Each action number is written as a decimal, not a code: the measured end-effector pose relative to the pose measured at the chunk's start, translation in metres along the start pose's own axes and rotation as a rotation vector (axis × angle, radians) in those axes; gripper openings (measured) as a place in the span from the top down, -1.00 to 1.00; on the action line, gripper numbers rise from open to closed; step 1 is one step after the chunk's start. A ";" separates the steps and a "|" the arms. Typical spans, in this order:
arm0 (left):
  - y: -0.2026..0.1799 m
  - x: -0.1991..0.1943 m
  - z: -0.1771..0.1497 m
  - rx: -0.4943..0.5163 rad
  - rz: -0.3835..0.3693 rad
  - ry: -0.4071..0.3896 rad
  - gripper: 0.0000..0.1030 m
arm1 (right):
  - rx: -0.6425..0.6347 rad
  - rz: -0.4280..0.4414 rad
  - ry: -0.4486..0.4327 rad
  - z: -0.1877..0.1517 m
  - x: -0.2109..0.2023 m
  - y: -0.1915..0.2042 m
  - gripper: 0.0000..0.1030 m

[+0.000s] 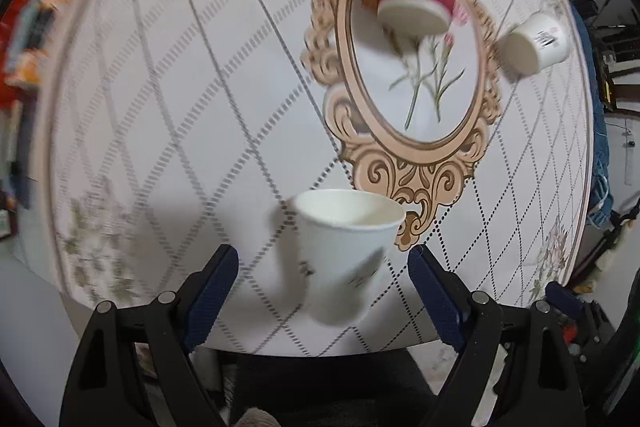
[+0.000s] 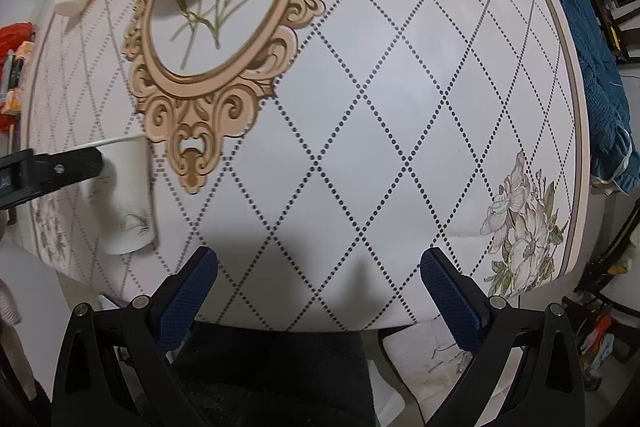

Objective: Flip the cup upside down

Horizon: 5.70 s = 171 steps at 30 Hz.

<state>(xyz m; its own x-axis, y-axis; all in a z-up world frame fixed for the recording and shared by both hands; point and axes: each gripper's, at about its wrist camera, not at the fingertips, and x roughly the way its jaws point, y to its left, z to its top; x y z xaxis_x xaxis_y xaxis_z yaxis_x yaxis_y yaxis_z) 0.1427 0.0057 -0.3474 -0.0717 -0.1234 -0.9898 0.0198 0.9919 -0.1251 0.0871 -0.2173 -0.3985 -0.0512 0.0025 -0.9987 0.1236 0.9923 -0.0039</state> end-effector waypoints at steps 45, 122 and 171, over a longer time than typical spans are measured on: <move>0.136 -0.019 -0.066 -0.263 0.185 -0.164 -0.94 | -1.613 -0.639 -0.340 -0.066 -0.039 0.208 -1.00; 0.122 0.023 -0.039 -0.350 0.225 -0.064 -0.94 | -1.834 -0.579 0.148 -0.013 0.075 0.215 -0.28; 0.064 0.034 -0.039 -0.195 0.253 -0.025 -0.94 | -0.754 0.050 -0.349 0.150 -0.019 0.205 -0.20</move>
<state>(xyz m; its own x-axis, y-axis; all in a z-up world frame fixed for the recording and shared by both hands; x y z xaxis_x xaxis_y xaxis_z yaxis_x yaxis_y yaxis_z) 0.1027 0.0657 -0.3864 -0.0639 0.1301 -0.9894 -0.1583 0.9776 0.1388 0.2624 -0.0324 -0.3883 0.2626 0.1333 -0.9556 -0.5857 0.8091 -0.0481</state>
